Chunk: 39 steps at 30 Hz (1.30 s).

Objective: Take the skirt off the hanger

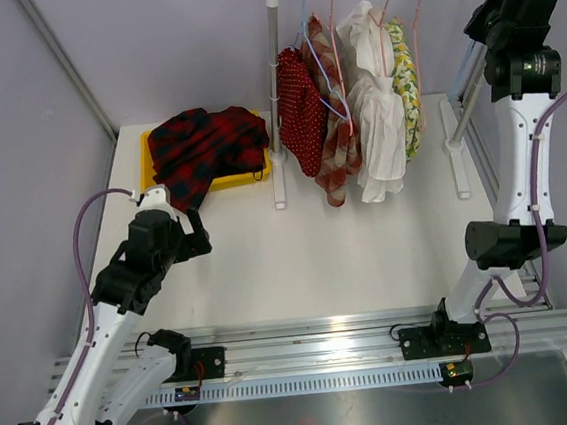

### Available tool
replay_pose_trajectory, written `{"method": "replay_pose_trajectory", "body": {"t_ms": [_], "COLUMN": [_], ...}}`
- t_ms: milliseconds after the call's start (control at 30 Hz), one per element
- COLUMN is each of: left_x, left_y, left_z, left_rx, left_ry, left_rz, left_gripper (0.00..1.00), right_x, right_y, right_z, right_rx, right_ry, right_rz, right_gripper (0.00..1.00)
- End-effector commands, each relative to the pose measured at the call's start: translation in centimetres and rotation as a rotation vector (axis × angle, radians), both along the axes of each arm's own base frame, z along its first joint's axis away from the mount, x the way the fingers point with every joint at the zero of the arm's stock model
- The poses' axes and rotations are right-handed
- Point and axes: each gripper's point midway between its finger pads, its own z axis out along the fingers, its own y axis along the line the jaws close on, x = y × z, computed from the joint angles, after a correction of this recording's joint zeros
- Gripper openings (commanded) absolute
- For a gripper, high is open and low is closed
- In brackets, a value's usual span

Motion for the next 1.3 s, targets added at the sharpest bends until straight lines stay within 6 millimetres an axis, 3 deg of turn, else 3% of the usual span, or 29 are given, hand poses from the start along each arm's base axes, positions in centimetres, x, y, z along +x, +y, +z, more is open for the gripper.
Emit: {"method": "replay_pose_trajectory", "body": {"t_ms": [0, 100, 167, 367, 567, 800, 833, 867, 900, 933, 967, 1000, 1067, 1133, 1167, 1267], "left_x": [0.5, 0.5, 0.4, 0.5, 0.5, 0.6, 0.6, 0.6, 0.6, 0.5, 0.6, 0.6, 0.6, 0.6, 0.6, 0.6], "left_y": [-0.5, -0.4, -0.4, -0.5, -0.4, -0.6, -0.6, -0.6, -0.6, -0.6, -0.6, -0.7, -0.7, -0.8, -0.8, -0.9], "left_z": [0.8, 0.6, 0.7, 0.6, 0.6, 0.5, 0.5, 0.5, 0.4, 0.4, 0.4, 0.4, 0.4, 0.3, 0.3, 0.4], "left_rx": [-0.023, -0.021, -0.023, -0.021, -0.020, -0.021, -0.021, -0.022, -0.022, -0.021, -0.022, -0.022, -0.022, -0.022, -0.023, -0.025], "left_ry": [-0.042, -0.039, -0.042, -0.037, -0.038, -0.035, -0.034, -0.033, -0.032, -0.029, -0.031, -0.031, -0.031, -0.027, -0.027, -0.027], "left_rz": [-0.010, -0.004, -0.002, -0.004, 0.000, -0.006, -0.007, -0.008, -0.008, -0.010, -0.010, -0.012, -0.013, -0.016, -0.018, -0.023], "left_gripper": [0.99, 0.99, 0.99, 0.99, 0.99, 0.99, 0.99, 0.99, 0.99, 0.99, 0.99, 0.99, 0.99, 0.99, 0.99, 0.99], "right_x": [1.7, 4.4, 5.1, 7.2, 6.9, 4.4, 4.0, 3.5, 2.8, 2.2, 0.8, 0.0, -2.7, -4.3, -5.8, -7.4], "right_y": [-1.5, -2.4, -3.0, -3.5, -3.1, -4.1, -4.4, -4.5, -5.0, -5.2, -5.9, -6.6, -7.7, -7.5, -6.7, -4.7], "right_z": [3.2, 1.4, 1.2, -2.2, -5.2, -8.0, -8.1, -8.6, -8.0, -7.7, -6.9, -6.7, -5.2, -3.4, -1.6, 0.1], "right_rx": [0.056, 0.104, 0.130, 0.184, 0.226, 0.223, 0.217, 0.213, 0.189, 0.173, 0.152, 0.131, 0.099, 0.080, 0.067, 0.064], "right_ry": [-0.140, -0.125, -0.136, -0.079, -0.011, 0.099, 0.110, 0.137, 0.137, 0.143, 0.139, 0.144, 0.119, 0.064, 0.018, -0.025], "right_rz": [0.055, 0.123, 0.147, 0.223, 0.231, 0.130, 0.115, 0.101, 0.072, 0.053, -0.004, -0.048, -0.144, -0.156, -0.134, -0.052], "right_gripper": [0.00, 0.00, 0.00, 0.00, 0.00, 0.00, 0.07, 0.20, 0.36, 0.72, 0.87, 0.95, 0.99, 0.99, 0.99, 0.99]}}
